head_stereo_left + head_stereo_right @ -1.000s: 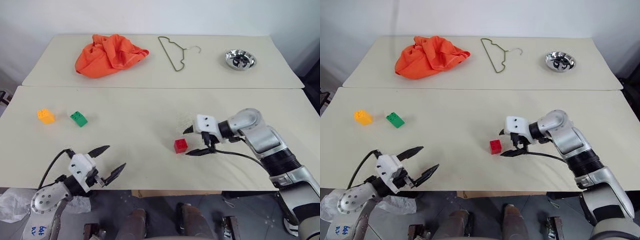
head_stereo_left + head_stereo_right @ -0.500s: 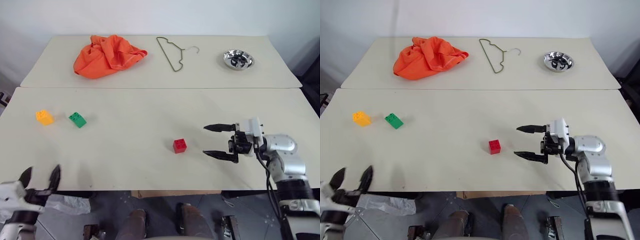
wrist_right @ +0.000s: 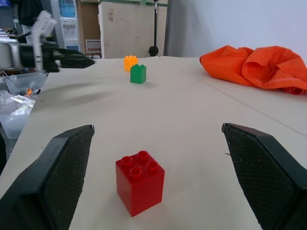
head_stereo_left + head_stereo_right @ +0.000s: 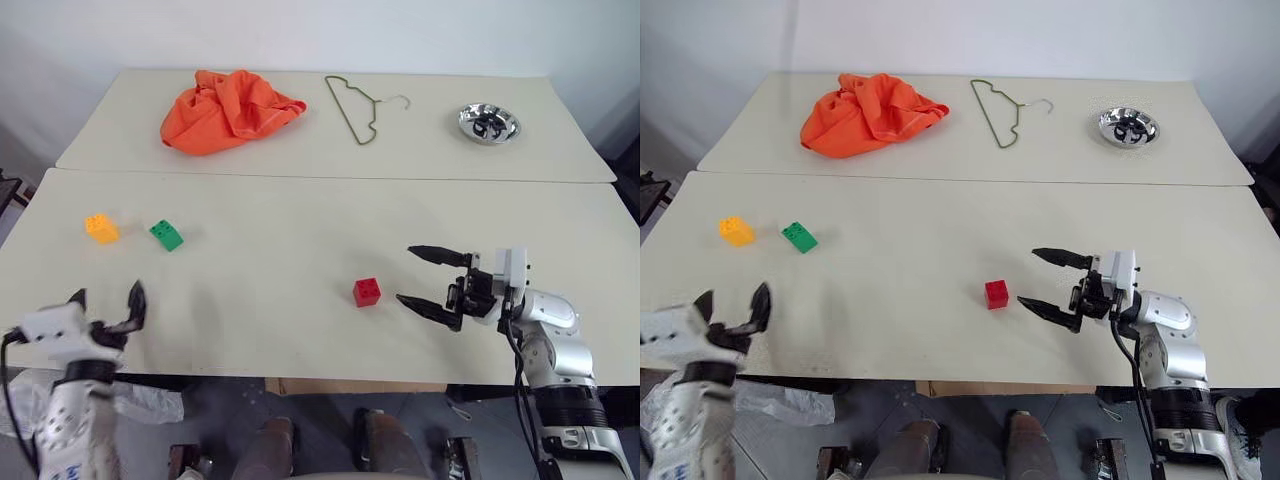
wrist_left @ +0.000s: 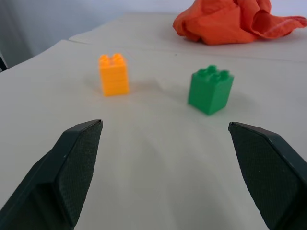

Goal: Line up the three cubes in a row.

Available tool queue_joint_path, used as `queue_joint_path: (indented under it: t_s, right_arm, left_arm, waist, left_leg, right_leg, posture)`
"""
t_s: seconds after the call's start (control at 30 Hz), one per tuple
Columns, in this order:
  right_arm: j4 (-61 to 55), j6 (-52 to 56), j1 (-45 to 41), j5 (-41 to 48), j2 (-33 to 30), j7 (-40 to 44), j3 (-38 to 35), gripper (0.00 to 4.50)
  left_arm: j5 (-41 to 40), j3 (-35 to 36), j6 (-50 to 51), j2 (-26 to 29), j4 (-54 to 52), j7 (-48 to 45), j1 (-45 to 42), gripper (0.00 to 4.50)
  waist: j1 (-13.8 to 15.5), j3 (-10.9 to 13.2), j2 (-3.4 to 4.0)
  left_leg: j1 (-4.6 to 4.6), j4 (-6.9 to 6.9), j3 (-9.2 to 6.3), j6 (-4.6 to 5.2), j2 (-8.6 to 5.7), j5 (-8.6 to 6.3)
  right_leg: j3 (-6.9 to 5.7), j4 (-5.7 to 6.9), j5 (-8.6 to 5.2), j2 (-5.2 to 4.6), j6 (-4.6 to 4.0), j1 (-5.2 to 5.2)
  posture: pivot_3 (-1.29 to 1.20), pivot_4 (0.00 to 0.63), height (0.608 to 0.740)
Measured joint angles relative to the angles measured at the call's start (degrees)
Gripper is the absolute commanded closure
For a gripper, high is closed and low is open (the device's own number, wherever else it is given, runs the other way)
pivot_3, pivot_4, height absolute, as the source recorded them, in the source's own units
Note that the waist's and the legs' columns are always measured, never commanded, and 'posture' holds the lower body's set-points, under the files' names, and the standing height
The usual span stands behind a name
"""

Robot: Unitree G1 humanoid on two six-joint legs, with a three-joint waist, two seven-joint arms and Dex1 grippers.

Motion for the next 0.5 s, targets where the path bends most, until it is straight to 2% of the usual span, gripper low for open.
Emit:
queue_joint_path:
  t_s: [0.13,0.23,0.4,0.5]
  right_arm:
    - [-1.8,0.9,0.4,0.7,-0.1,-1.0,-0.4,0.02]
    - [-2.6,0.9,0.4,1.3,0.0,-2.2,-0.5,0.02]
    - [-5.7,0.9,0.3,2.1,2.2,-5.0,-0.4,0.02]
    - [-7.3,1.2,0.5,2.1,2.3,-5.5,0.2,0.02]
  left_arm:
    - [1.9,-2.1,6.9,-4.2,-1.3,9.6,-6.9,0.00]
    - [3.9,-3.5,9.9,-5.0,-0.8,13.6,-10.5,0.00]
    - [8.2,-6.5,10.1,-6.8,9.3,18.7,-20.9,0.00]
    - [9.9,-7.2,9.5,-7.0,14.2,20.2,-24.0,0.00]
  waist:
    - [-0.1,0.0,-0.01]
    - [0.1,0.0,-0.01]
    - [0.2,0.0,-0.01]
    - [0.2,0.0,-0.02]
  left_leg:
    - [0.01,0.03,0.04,-0.05,0.04,0.02]
    - [0.01,0.07,0.04,-0.07,0.04,0.04]
    - [-0.02,0.33,0.04,-0.06,-0.08,0.04]
    - [-0.08,0.44,0.03,-0.01,-0.10,0.01]
  right_leg:
    - [-0.07,0.10,0.00,0.08,0.01,-0.04]
    - [-0.10,0.11,0.00,0.09,0.01,-0.04]
    - [-0.18,0.36,0.00,0.08,0.01,-0.05]
    - [-0.16,0.47,0.01,0.07,0.02,-0.07]
  posture:
    - [0.00,0.150,0.740]
    - [0.00,0.150,0.740]
    - [0.00,0.150,0.740]
    - [0.00,0.150,0.740]
